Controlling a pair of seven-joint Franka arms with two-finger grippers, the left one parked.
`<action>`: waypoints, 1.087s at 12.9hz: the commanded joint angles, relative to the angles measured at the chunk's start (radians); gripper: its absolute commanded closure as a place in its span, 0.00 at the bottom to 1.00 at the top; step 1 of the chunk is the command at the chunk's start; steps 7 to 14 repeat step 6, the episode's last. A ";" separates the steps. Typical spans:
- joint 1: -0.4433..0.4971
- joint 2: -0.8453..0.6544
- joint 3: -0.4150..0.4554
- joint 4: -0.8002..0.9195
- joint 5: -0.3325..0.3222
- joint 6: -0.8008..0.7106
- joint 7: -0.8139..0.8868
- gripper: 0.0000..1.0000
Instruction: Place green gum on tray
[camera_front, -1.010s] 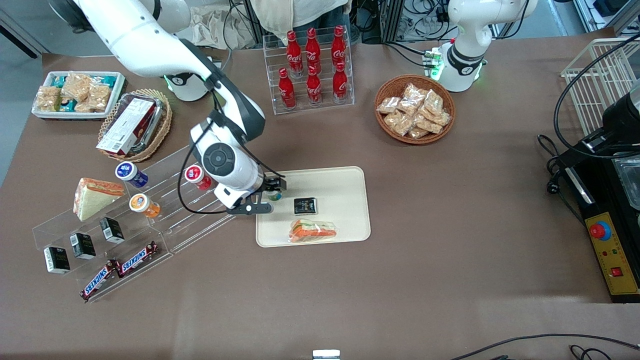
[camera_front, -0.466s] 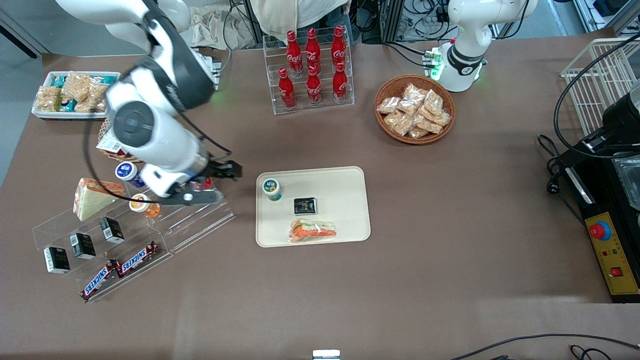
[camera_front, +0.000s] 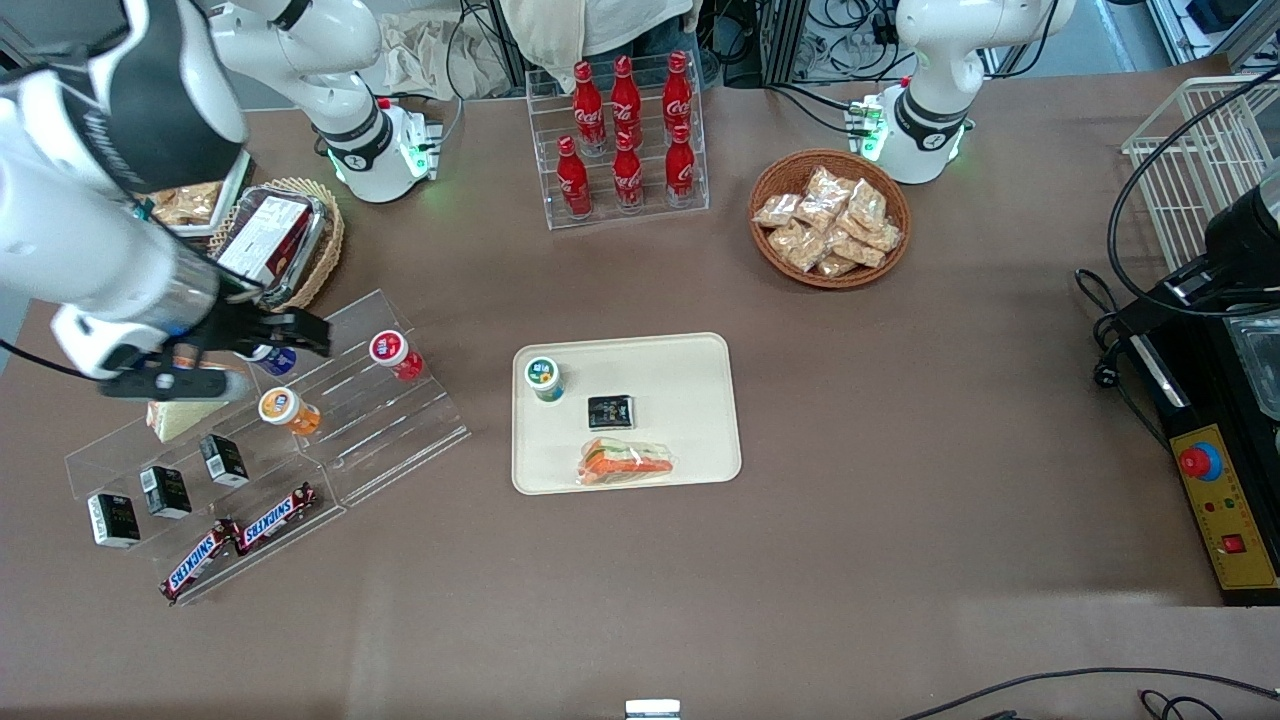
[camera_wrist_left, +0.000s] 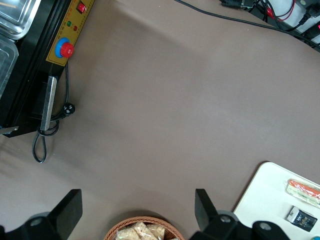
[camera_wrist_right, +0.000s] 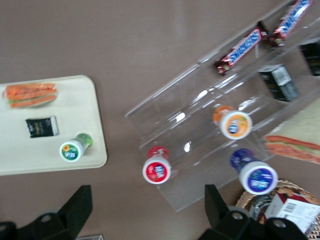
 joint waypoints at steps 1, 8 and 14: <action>-0.005 -0.036 -0.076 -0.001 0.021 -0.022 -0.090 0.00; -0.019 -0.048 -0.128 -0.001 0.018 -0.022 -0.145 0.00; -0.019 -0.048 -0.128 -0.001 0.018 -0.022 -0.145 0.00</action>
